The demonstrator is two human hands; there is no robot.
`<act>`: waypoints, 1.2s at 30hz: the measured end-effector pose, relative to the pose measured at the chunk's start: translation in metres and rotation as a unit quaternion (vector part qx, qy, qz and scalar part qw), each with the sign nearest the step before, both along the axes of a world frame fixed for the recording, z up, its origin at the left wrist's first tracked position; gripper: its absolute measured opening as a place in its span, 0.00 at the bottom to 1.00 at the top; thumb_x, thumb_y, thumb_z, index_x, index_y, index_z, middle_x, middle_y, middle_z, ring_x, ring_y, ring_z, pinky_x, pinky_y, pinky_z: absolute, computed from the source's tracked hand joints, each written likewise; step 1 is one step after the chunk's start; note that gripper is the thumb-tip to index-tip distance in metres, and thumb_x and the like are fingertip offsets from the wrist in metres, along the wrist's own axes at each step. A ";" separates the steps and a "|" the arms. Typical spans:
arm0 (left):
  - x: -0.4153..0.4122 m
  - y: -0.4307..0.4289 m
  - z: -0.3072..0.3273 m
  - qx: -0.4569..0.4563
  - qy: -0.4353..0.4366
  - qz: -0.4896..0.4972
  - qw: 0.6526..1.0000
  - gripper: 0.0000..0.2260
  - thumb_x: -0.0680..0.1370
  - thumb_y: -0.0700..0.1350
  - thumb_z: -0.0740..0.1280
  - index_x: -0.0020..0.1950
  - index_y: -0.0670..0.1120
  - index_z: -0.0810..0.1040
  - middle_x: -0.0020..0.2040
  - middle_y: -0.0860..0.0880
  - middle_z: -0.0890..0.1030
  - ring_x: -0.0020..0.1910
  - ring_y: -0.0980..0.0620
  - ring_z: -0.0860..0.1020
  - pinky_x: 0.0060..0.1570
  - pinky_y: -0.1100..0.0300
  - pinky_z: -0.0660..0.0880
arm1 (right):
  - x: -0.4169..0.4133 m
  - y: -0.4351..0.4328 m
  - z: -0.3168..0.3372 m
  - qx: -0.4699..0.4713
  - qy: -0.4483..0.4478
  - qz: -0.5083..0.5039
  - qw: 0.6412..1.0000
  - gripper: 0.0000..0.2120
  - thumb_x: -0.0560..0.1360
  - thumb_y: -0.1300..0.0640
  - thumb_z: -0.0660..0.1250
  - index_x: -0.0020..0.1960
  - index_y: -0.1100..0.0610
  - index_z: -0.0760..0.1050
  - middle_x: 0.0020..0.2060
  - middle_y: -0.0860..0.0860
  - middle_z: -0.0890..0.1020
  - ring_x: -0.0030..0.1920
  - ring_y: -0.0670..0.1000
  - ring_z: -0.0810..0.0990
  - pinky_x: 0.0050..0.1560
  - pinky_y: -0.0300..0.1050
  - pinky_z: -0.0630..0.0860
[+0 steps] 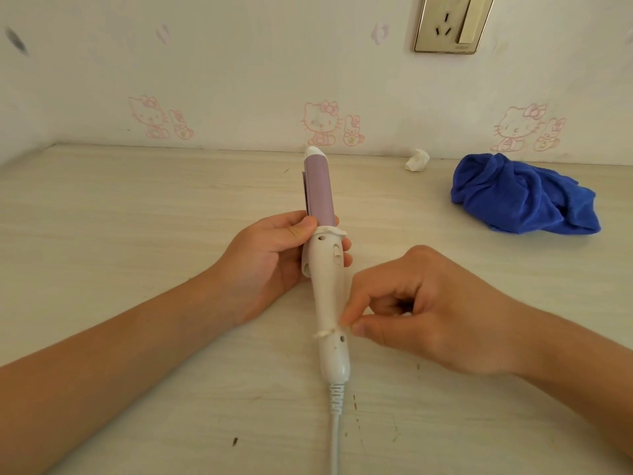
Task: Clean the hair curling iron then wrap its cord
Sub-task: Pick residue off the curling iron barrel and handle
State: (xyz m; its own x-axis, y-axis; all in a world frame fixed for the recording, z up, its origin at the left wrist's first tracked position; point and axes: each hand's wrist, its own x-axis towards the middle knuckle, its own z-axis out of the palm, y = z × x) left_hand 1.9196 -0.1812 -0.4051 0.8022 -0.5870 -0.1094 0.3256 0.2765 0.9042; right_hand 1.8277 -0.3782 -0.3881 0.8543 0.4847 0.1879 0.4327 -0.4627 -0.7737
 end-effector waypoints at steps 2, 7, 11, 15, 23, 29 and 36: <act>0.000 0.000 0.000 0.001 -0.003 0.001 1.000 0.16 0.77 0.44 0.63 0.59 0.34 0.78 0.46 0.39 0.86 0.43 0.44 0.86 0.47 0.53 0.83 | 0.000 0.000 0.000 0.003 -0.006 -0.006 1.000 0.05 0.76 0.62 0.71 0.43 0.54 0.83 0.23 0.45 0.64 0.25 0.45 0.62 0.32 0.29 0.64; 0.001 0.000 0.000 0.011 -0.001 0.006 1.000 0.17 0.77 0.44 0.63 0.60 0.35 0.78 0.48 0.39 0.86 0.45 0.43 0.86 0.49 0.52 0.82 | -0.003 -0.001 0.002 -0.008 0.061 0.052 0.997 0.08 0.76 0.65 0.72 0.44 0.53 0.83 0.23 0.45 0.64 0.25 0.45 0.61 0.30 0.32 0.64; 0.002 0.000 0.000 0.004 0.001 0.010 1.000 0.17 0.76 0.44 0.63 0.60 0.34 0.78 0.47 0.38 0.86 0.45 0.42 0.85 0.49 0.53 0.82 | -0.001 -0.001 0.003 -0.001 0.052 0.017 0.998 0.07 0.76 0.65 0.72 0.44 0.54 0.83 0.23 0.47 0.64 0.25 0.46 0.61 0.31 0.33 0.65; 0.001 0.000 0.000 0.006 -0.002 0.010 1.000 0.18 0.76 0.44 0.63 0.61 0.34 0.78 0.48 0.38 0.85 0.44 0.42 0.85 0.49 0.53 0.82 | -0.003 -0.001 0.006 -0.011 0.076 0.047 0.996 0.07 0.76 0.66 0.72 0.43 0.55 0.83 0.22 0.45 0.64 0.25 0.45 0.61 0.31 0.32 0.64; 0.003 -0.001 -0.002 0.002 -0.014 0.006 1.000 0.16 0.77 0.44 0.63 0.58 0.34 0.79 0.46 0.39 0.86 0.43 0.44 0.86 0.45 0.54 0.84 | -0.003 0.000 0.008 -0.029 0.021 0.012 0.999 0.07 0.77 0.66 0.71 0.43 0.55 0.82 0.22 0.46 0.64 0.24 0.45 0.62 0.32 0.29 0.64; 0.001 -0.005 -0.006 0.047 -0.063 0.030 0.996 0.14 0.75 0.47 0.67 0.53 0.38 0.81 0.45 0.40 0.86 0.41 0.44 0.85 0.49 0.48 0.76 | -0.006 -0.004 0.013 -0.046 0.063 0.049 0.996 0.06 0.76 0.65 0.71 0.43 0.55 0.83 0.21 0.46 0.65 0.24 0.45 0.62 0.30 0.29 0.64; 0.003 -0.004 -0.007 0.040 -0.062 0.030 0.997 0.14 0.75 0.47 0.68 0.53 0.38 0.82 0.45 0.39 0.86 0.42 0.44 0.85 0.44 0.53 0.81 | -0.003 -0.007 0.014 -0.035 0.096 0.044 0.994 0.07 0.76 0.64 0.71 0.43 0.53 0.83 0.22 0.47 0.64 0.25 0.47 0.61 0.30 0.35 0.65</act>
State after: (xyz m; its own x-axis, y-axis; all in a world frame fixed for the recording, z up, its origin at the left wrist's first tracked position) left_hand 1.9221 -0.1854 -0.4121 0.8456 -0.5312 -0.0517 0.1951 0.2175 0.9564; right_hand 1.8250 -0.3856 -0.3741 0.8254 0.5645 -0.0102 0.3217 -0.4851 -0.8131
